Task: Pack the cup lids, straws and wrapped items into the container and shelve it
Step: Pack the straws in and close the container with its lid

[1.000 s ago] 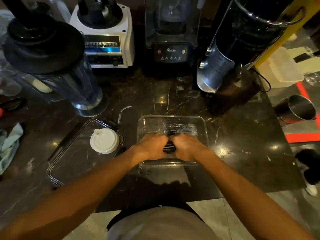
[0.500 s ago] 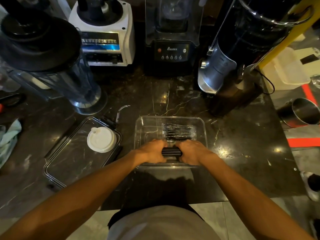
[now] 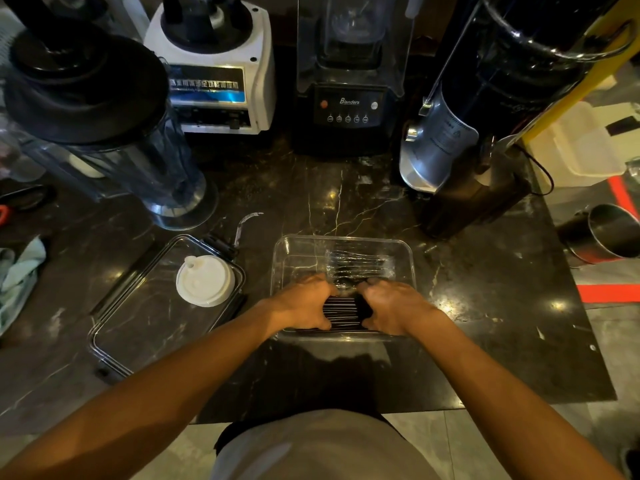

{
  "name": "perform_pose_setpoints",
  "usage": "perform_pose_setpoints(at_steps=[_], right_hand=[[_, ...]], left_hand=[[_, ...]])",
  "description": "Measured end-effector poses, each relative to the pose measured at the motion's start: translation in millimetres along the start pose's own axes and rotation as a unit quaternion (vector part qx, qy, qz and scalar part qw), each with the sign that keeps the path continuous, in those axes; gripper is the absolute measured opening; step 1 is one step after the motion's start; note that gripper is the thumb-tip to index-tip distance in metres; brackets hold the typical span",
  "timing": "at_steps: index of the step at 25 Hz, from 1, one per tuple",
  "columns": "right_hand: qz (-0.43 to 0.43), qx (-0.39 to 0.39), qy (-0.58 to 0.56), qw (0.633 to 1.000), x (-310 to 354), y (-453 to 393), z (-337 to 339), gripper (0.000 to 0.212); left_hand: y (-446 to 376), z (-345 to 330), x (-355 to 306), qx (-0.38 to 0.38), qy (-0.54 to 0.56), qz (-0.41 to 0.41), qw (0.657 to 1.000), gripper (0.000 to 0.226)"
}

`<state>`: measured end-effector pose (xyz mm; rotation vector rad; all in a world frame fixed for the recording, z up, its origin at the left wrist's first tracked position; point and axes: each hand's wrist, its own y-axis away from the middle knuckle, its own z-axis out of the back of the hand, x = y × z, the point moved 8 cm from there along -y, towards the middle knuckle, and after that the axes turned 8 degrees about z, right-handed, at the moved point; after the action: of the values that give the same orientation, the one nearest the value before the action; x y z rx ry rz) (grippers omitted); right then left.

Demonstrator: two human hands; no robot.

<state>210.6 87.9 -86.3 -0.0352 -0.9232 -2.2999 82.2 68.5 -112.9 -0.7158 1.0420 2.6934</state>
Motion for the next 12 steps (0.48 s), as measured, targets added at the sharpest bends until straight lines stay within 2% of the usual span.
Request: perform_pose_setpoints(at_steps=[6, 9, 12], right_hand=[[-0.019, -0.007, 0.009, 1.0, -3.3, 5.3, 11.2, 0.038], [-0.026, -0.004, 0.003, 1.0, -1.0, 7.3, 22.2, 0.03], [-0.017, -0.067, 0.005, 0.998, 12.1, 1.3, 50.0, 0.017]], left_hand=[[2.7, 9.6, -2.0, -0.028, -0.069, -0.027, 0.997, 0.044], [9.5, 16.8, -1.4, -0.02, -0.057, -0.032, 0.998, 0.041], [23.5, 29.5, 3.8, -0.031, -0.037, -0.044, 0.998, 0.042]])
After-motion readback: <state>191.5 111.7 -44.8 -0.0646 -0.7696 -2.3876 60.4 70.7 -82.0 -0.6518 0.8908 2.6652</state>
